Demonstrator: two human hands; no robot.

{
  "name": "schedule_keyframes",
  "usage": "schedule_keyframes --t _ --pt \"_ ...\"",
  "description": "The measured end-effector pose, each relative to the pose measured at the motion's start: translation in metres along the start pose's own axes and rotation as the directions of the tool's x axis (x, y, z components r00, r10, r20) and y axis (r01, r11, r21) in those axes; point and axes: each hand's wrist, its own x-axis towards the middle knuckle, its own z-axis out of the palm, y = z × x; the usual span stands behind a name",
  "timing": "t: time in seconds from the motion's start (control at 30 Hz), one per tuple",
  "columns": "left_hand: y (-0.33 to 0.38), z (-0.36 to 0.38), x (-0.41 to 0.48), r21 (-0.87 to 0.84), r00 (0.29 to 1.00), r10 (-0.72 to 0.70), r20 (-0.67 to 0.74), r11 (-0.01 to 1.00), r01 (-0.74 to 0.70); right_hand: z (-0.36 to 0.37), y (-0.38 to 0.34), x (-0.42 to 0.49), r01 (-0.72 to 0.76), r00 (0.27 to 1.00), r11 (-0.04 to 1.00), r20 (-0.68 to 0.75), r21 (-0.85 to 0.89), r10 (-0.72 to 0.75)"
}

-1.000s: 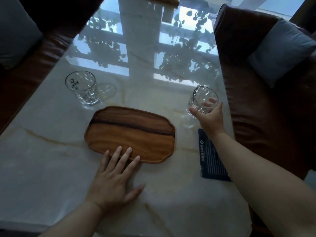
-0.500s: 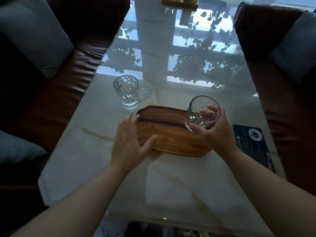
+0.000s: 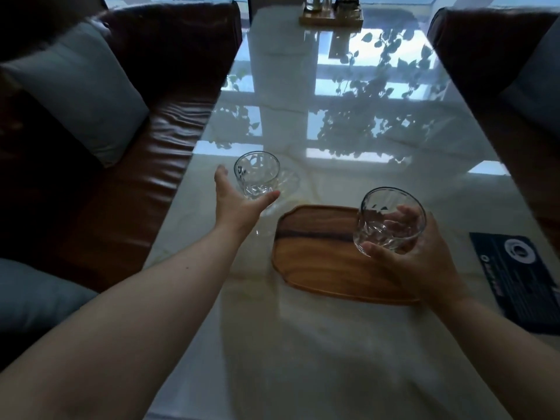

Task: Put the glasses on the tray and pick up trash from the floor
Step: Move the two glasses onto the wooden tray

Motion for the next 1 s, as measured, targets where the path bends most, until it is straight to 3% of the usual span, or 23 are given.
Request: schedule_keyframes --t 0.2,0.37,0.67,1.0 --pt "0.006 0.012 0.013 -0.071 0.997 0.077 -0.027 0.994 -0.079 -0.009 0.013 -0.006 -0.018 0.999 0.999 -0.029 -0.047 0.017" --pt "0.03 0.007 -0.037 -0.127 0.977 0.185 0.105 0.977 -0.171 -0.023 0.022 -0.016 -0.07 0.997 0.997 -0.034 -0.03 0.069" --pt "0.05 0.035 -0.11 -0.151 0.942 0.178 0.284 0.979 -0.14 -0.037 0.032 -0.019 -0.079 0.996 0.996 -0.039 -0.047 0.077" --pt "0.04 0.049 -0.113 -0.064 0.954 0.15 0.259 0.988 -0.138 -0.033 0.045 -0.015 -0.073 0.997 0.996 -0.009 -0.048 0.073"
